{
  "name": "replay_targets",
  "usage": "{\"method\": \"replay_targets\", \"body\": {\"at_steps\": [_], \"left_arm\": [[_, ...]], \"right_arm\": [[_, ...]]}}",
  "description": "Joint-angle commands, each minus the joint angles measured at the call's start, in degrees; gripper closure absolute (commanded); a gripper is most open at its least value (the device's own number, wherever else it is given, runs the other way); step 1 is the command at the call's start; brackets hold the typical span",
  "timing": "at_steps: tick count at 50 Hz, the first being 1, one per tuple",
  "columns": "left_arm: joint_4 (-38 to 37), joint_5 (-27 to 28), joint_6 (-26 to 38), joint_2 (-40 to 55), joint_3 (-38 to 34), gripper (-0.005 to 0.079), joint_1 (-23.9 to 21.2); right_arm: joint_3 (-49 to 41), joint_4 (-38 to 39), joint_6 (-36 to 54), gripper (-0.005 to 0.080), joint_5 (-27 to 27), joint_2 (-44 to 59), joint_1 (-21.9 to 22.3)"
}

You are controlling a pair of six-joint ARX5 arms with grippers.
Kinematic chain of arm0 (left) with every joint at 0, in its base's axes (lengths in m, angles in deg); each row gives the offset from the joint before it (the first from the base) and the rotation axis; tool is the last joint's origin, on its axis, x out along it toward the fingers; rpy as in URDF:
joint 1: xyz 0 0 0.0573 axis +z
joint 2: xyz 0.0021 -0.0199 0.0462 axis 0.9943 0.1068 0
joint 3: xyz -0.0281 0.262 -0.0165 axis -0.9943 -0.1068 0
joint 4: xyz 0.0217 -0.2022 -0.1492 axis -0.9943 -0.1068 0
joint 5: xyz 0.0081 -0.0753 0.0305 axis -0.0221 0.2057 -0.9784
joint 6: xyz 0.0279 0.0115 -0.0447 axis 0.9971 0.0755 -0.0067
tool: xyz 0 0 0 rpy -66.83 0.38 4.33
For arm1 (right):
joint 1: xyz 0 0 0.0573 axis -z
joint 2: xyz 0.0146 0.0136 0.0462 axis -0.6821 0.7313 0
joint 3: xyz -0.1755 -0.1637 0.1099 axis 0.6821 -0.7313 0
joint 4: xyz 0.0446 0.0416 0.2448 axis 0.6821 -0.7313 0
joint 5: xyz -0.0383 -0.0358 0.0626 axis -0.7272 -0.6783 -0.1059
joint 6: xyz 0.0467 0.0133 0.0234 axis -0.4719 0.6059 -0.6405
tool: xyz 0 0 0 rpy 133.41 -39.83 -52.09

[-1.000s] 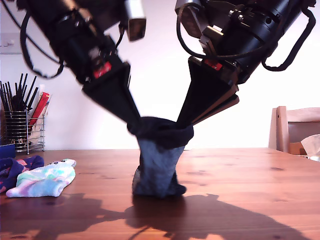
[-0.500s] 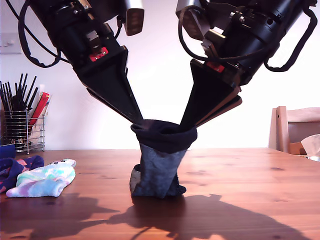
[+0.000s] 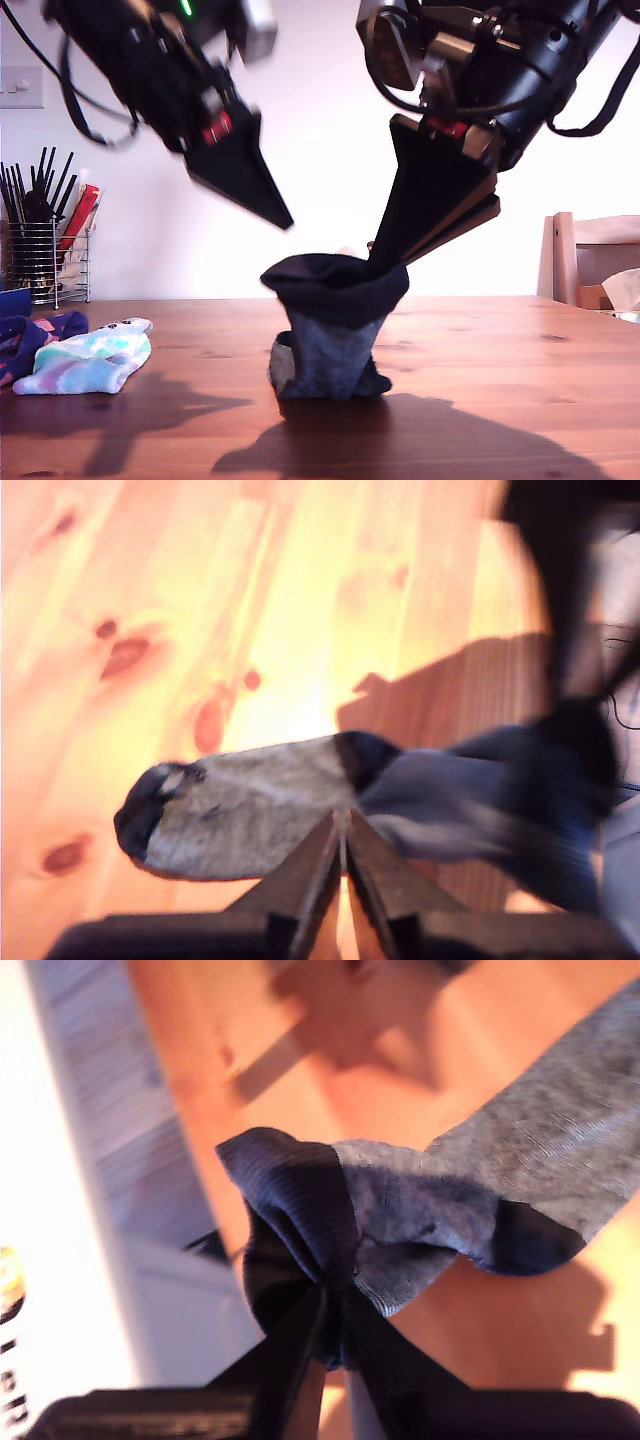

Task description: Fold the socks in front of you. After folding them, place them to the left side.

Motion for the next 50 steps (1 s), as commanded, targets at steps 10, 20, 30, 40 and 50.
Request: {"method": "replay_targets", "body": {"at_steps": [10, 20, 30, 40, 50], "left_arm": [[3.82, 3.52, -1.16, 8.55, -0.74, 0.0762, -0.22], [3.76, 7.13, -1.25, 12.59, -0.76, 0.0762, -0.35], [3.69, 7.72, -1.57, 15.65, -0.79, 0.0762, -2.69], [1.81, 11.04, -1.64, 15.78, -0.98, 0.0762, -5.29], [-0.28, 11.56, -1.55, 15.78, -1.18, 0.0762, -6.75]], "right_arm": [[-0.81, -2.75, -0.52, 0.0763, 1.92, -2.12, -2.69], [-0.70, -3.26, -2.25, 0.0763, 2.05, -6.16, -2.73], [-0.70, -3.04, -3.93, 0.0763, 2.01, -7.65, -2.73], [-0.70, -0.72, -3.89, 0.0763, 1.18, -7.65, -2.38], [-0.70, 3.17, -3.89, 0.0763, -1.75, -7.61, -0.83]]}}
